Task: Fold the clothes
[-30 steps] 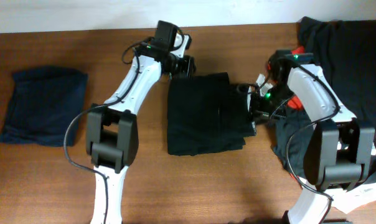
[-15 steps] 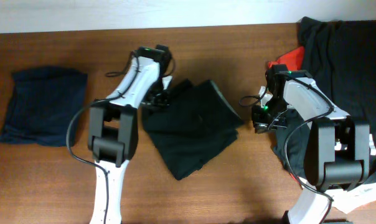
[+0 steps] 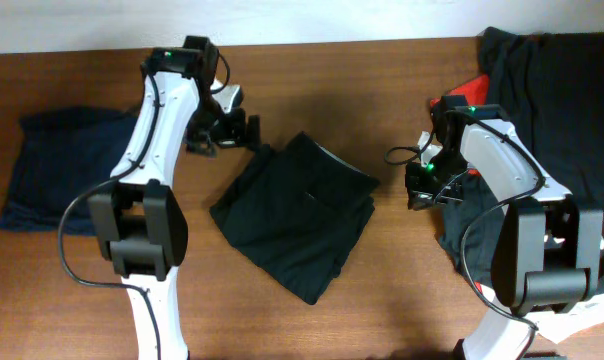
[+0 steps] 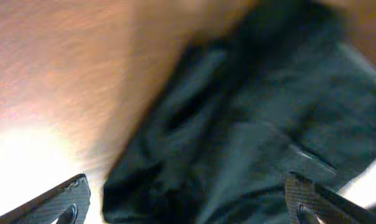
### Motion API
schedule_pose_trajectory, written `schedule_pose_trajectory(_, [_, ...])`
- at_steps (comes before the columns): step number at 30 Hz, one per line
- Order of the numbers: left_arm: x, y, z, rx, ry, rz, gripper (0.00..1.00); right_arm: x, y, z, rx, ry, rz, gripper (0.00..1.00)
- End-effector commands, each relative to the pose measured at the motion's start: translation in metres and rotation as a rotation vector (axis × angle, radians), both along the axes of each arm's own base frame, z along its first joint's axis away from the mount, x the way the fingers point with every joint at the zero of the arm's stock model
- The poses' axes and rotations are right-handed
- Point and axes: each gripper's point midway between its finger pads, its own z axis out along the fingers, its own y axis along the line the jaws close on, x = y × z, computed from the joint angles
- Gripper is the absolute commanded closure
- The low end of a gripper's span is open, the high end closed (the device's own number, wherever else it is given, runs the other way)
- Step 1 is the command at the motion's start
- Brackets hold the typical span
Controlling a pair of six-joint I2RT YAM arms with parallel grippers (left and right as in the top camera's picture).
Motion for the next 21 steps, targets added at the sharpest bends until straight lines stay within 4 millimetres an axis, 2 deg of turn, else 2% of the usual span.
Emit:
schedule_pose_trajectory(1, [0.003,-0.027,-0.014,-0.144,-0.012,-0.132,0.01,0.005,0.003,0.011,0.017,-0.029,-0.006,0.87])
schedule_pose_trajectory(3, [0.001,-0.033,-0.041,-0.178,0.057,-0.126,0.01,0.004,0.003,0.011,0.017,-0.028,-0.006,0.87])
schedule_pose_trajectory(7, [-0.007,-0.039,-0.080,-0.206,0.160,-0.117,0.01,0.004,0.003,0.011,0.017,-0.028,-0.006,0.87])
schedule_pose_trajectory(10, [-0.019,-0.055,-0.101,-0.197,0.214,-0.155,0.02,0.004,0.003,0.011,0.016,-0.028,-0.006,0.86])
schedule_pose_trajectory(13, [-0.026,-0.072,-0.101,-0.193,0.214,-0.200,0.46,0.004,0.003,0.011,0.016,-0.028,-0.006,0.85])
schedule_pose_trajectory(14, [-0.028,-0.076,-0.101,-0.192,0.215,-0.213,0.67,0.004,0.003,0.011,0.016,-0.029,-0.006,0.82])
schedule_pose_trajectory(15, [-0.027,-0.076,-0.101,-0.193,0.213,-0.213,0.80,0.004,0.003,0.011,0.016,-0.029,-0.006,0.82])
schedule_pose_trajectory(17, [-0.023,-0.076,-0.097,-0.195,0.200,-0.212,0.98,0.004,0.003,0.011,0.015,-0.029,-0.005,0.79])
schedule_pose_trajectory(19, [-0.009,-0.069,-0.077,-0.201,0.147,-0.210,1.00,0.004,0.002,0.011,0.014,-0.030,-0.001,0.79])
schedule_pose_trajectory(20, [0.003,-0.059,-0.058,-0.191,0.101,-0.195,1.00,0.004,0.001,0.010,0.006,-0.029,-0.001,0.79])
schedule_pose_trajectory(21, [0.025,-0.036,-0.016,-0.184,-0.003,-0.153,1.00,0.004,-0.002,0.010,-0.012,-0.028,0.001,0.79])
